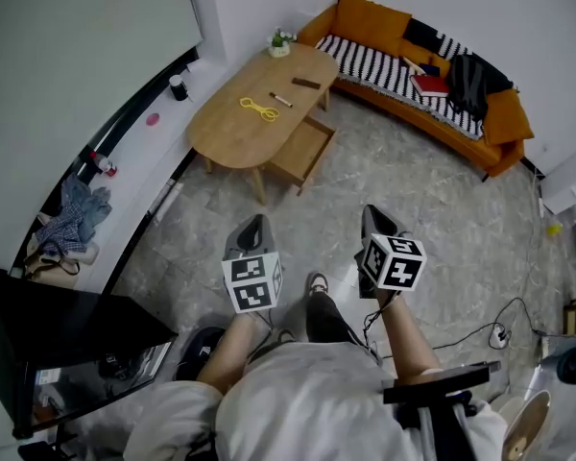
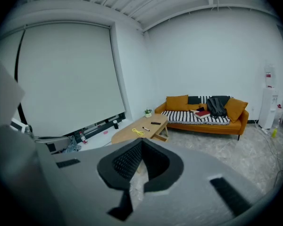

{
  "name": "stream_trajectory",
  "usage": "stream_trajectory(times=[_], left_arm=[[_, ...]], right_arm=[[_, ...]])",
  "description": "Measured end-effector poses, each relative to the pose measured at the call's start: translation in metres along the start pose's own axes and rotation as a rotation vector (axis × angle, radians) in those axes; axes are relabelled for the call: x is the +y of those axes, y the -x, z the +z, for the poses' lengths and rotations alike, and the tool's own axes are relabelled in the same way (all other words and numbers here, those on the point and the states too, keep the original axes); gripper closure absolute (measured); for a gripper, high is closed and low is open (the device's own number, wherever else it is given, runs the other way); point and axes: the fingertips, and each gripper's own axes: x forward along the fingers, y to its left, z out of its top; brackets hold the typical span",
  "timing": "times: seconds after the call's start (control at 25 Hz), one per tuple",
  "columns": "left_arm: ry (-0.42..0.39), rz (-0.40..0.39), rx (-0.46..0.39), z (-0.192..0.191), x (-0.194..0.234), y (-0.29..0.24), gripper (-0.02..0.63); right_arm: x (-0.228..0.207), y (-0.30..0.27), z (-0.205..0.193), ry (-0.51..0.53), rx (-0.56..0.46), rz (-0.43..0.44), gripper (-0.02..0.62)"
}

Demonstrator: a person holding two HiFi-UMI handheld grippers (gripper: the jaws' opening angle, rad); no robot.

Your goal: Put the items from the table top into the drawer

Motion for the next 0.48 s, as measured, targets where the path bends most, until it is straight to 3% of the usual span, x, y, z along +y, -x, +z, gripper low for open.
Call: stream_trajectory(times=[0.48], left_arm=[[0.001,0.066,0.004,0.068,-0.029,-0.138,0.597]], right_arm=[[-0.072,-0.134,0.078,0.005,0.025,0.096,0.603]])
